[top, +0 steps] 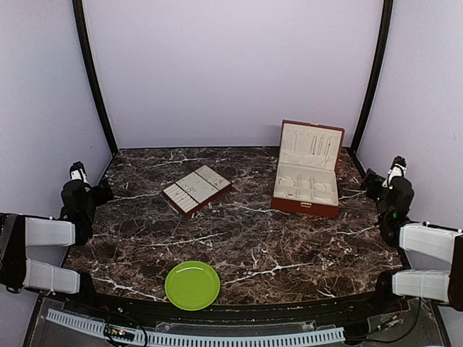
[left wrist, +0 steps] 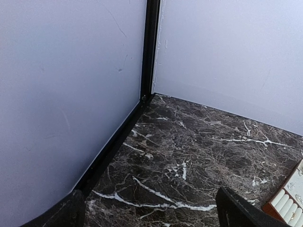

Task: Organize the mixed jewelry
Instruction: Pick up the bangle from the center of the board.

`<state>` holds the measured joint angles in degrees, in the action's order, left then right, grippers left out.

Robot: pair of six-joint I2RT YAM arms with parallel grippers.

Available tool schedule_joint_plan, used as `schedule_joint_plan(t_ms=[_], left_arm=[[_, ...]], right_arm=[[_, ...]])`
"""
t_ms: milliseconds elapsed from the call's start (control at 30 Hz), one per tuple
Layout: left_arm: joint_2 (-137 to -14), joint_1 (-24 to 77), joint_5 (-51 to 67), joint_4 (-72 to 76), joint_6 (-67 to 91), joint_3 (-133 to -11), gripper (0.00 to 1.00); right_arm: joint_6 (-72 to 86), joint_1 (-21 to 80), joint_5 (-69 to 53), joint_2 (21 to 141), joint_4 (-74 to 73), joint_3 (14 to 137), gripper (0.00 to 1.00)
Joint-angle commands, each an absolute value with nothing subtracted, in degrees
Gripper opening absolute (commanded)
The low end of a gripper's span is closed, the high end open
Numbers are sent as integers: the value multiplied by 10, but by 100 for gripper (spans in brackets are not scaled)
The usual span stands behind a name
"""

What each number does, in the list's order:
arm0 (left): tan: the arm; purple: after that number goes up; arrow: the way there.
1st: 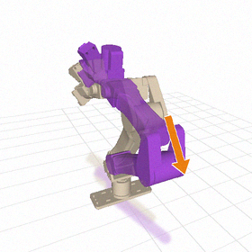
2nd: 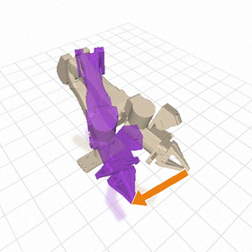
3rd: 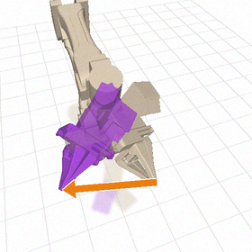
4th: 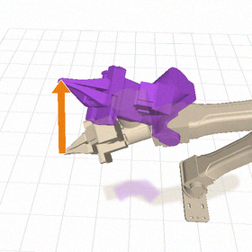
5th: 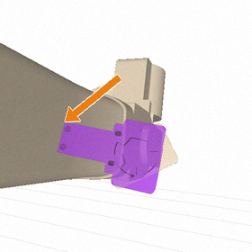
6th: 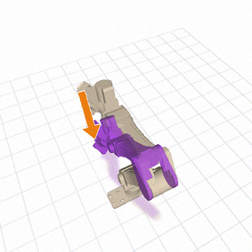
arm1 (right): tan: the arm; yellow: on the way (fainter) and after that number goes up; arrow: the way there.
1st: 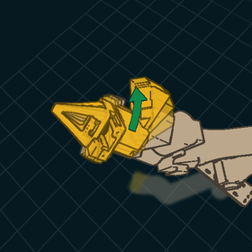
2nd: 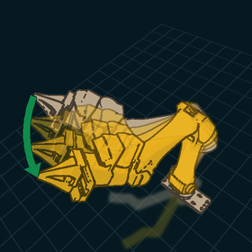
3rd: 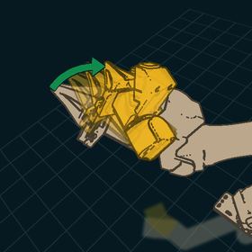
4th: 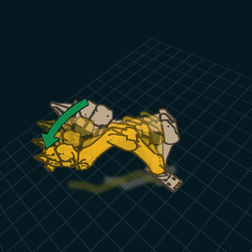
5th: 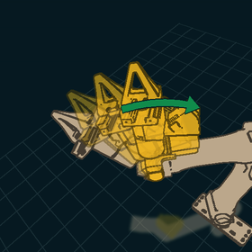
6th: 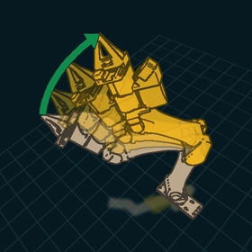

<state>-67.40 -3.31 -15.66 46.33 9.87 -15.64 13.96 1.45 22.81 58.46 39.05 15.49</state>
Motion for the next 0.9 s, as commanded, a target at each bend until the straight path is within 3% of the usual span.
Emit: schedule_joint_plan(t_ms=[0, 300, 600, 867], left_arm=[[-683, -32, -206, 447, 122, -175, 99], [-670, -32, -207, 438, 123, -168, 99], [-645, -32, -98, 435, 128, -161, 99], [-580, -31, 71, 134, 352, -300, 97]], right_arm=[[142, 12, 232, 579, 409, 149, 98], [168, 12, 208, 563, 381, 162, 98], [234, 14, 7, 471, 207, 195, 99], [326, 33, -183, 414, 25, 240, 86]])
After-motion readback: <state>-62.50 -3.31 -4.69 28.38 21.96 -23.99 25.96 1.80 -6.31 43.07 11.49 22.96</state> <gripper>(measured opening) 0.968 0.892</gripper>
